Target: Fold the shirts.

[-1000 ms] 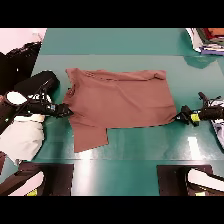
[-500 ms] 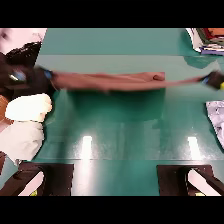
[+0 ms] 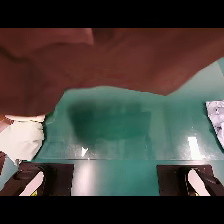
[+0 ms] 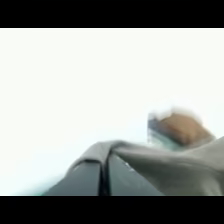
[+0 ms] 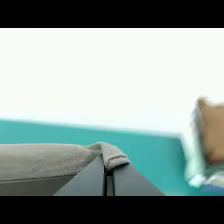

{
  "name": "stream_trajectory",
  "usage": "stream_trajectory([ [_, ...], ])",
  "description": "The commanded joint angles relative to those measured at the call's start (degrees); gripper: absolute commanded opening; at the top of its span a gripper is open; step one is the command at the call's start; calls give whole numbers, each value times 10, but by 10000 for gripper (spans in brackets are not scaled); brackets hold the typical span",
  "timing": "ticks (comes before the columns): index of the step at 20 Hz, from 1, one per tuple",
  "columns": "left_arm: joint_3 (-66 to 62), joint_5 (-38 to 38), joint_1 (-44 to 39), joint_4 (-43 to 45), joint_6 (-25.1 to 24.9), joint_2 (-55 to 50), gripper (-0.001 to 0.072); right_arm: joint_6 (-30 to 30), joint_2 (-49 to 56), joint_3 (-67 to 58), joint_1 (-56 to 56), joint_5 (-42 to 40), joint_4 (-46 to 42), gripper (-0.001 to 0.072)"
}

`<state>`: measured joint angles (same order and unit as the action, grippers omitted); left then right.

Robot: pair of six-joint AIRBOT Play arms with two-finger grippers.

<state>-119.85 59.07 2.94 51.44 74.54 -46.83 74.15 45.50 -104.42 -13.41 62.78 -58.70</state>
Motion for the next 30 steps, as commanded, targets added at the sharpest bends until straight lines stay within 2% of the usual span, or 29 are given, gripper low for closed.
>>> stream_trajectory([
  [1,-88,-9,0,-9,32,0,24,18,-16,-88,0,25,-86,18],
  [3,-71,5,0,-10,36,-2,24,23,2,-124,-1,56,-105,18],
  [6,56,31,0,-10,57,-3,24,31,61,-140,-1,121,-97,18],
  [11,292,137,0,-11,64,-86,24,38,188,-4,18,209,-103,18],
  [13,369,137,-14,-9,42,-142,24,38,249,63,37,207,-105,18],
  [15,422,100,-39,-9,16,-214,25,38,314,106,52,185,-105,18],
  [17,429,45,-52,-9,-7,-295,25,38,379,127,57,154,-104,18],
  [19,413,-36,-49,-9,-9,-365,25,43,439,120,57,118,-103,18],
  [21,379,-110,-41,-12,-14,-414,25,56,493,78,55,83,-95,18],
  [23,336,-149,-36,-10,-15,-445,25,60,530,29,55,62,-78,18],
  [27,288,-159,-30,-8,-39,-466,25,60,565,-31,73,64,-69,18],
  [30,289,-74,-10,18,-60,-466,25,59,562,-21,90,88,-75,17],
])
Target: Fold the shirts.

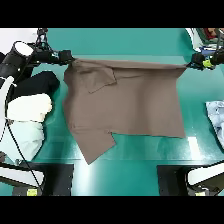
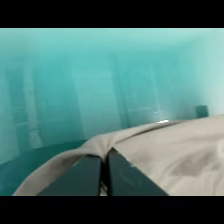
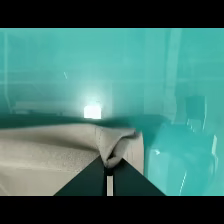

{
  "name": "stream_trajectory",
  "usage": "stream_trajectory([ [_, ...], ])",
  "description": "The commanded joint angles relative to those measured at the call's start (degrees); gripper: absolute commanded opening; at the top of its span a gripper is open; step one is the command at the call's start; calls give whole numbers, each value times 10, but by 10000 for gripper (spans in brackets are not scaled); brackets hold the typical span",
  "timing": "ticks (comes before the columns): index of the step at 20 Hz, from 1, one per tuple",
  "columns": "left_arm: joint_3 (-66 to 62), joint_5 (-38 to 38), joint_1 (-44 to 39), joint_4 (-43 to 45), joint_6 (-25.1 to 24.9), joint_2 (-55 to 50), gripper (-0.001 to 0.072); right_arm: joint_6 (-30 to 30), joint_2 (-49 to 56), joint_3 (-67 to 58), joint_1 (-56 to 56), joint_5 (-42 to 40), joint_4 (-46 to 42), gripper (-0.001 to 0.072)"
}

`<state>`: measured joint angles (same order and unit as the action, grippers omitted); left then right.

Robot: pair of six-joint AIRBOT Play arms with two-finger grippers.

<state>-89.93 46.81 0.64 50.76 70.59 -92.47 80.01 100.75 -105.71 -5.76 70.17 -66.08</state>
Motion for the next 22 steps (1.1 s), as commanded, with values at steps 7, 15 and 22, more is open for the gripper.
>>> stream_trajectory([
  [7,68,170,27,106,-20,-10,25,1,-35,162,34,-6,1,17],
  [15,111,174,27,108,31,-9,506,1,-60,257,53,-16,6,320],
  [22,203,284,64,168,87,118,500,-27,-156,250,-15,95,-14,347],
])
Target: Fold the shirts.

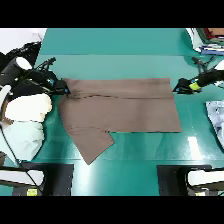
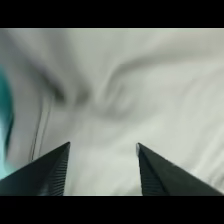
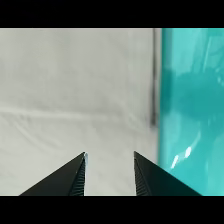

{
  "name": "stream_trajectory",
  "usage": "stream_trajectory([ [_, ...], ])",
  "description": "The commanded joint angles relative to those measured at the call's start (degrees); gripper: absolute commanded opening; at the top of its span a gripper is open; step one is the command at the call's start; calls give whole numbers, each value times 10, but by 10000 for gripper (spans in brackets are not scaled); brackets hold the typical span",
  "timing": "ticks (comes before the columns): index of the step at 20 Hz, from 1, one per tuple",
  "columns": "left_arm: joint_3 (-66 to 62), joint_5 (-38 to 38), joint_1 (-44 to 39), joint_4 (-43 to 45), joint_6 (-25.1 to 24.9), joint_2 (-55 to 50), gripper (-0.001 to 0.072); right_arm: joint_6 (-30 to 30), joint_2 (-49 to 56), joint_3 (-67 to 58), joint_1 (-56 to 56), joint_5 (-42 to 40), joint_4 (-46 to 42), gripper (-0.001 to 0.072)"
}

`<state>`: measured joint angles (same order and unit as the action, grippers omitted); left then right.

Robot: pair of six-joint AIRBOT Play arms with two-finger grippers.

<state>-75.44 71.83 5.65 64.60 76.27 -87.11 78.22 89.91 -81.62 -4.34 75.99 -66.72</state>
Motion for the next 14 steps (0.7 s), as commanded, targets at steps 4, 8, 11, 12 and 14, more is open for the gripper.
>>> stream_trajectory([
  [4,263,31,-8,22,64,220,501,-9,-136,73,-72,33,-7,388],
  [8,422,7,-52,-28,78,299,501,-9,-181,139,-78,5,-4,387],
  [11,474,-32,-61,-84,76,303,501,-9,-191,163,-76,10,-2,387],
  [12,483,-46,-61,-98,73,303,500,-9,-190,164,-77,20,-3,387],
  [14,495,-65,-61,-107,74,303,501,-9,-190,164,-76,27,-2,387],
])
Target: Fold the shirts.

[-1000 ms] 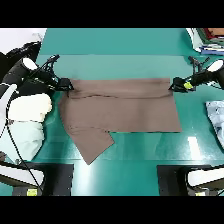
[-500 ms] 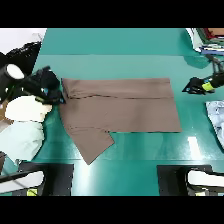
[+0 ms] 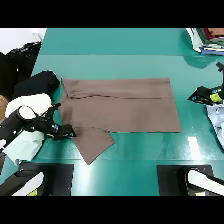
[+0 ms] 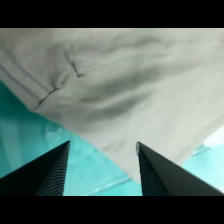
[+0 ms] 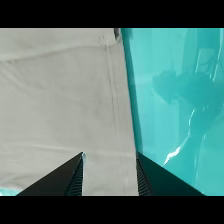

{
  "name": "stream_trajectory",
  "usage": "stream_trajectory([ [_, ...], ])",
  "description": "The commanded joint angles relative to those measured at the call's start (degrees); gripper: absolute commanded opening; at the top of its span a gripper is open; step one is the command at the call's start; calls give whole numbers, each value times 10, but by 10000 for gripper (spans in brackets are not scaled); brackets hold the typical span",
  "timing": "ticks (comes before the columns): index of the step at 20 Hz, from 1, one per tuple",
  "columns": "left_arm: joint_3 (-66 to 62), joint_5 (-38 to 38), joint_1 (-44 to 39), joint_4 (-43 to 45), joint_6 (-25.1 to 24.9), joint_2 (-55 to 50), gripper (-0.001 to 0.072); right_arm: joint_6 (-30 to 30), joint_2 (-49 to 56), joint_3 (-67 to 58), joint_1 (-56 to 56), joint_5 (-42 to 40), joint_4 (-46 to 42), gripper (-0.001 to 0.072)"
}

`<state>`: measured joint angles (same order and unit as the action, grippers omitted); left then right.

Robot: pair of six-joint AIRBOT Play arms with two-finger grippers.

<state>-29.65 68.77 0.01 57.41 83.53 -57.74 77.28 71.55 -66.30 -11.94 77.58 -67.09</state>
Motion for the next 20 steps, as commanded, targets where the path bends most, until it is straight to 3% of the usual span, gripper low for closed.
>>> stream_trajectory([
  [1,41,-45,-5,-39,1,9,500,0,-7,10,-1,11,1,387],
  [5,43,-83,-5,-71,2,9,498,0,-7,10,-1,28,0,387],
  [6,42,-88,-5,-79,0,9,365,0,-7,11,-1,40,-1,387],
  [7,40,-90,-5,-86,-8,9,82,0,-7,11,-2,52,-7,386],
  [8,37,-89,-5,-92,-17,9,25,0,-7,11,-7,65,-15,387],
  [13,4,-42,-5,-99,-47,9,25,0,-33,123,-76,57,-19,393],
  [14,0,-42,-5,-99,-49,9,25,0,-37,157,-93,54,-18,535],
  [15,-1,-44,-5,-99,-51,9,25,0,-34,189,-111,54,-12,620],
  [16,-1,-47,-5,-99,-51,9,25,0,-28,216,-126,53,0,617],
  [18,-1,-52,-5,-99,-51,9,25,-22,-14,261,-146,36,45,455],
  [20,-1,-53,-5,-99,-51,9,25,-31,-5,292,-151,0,98,431],
])
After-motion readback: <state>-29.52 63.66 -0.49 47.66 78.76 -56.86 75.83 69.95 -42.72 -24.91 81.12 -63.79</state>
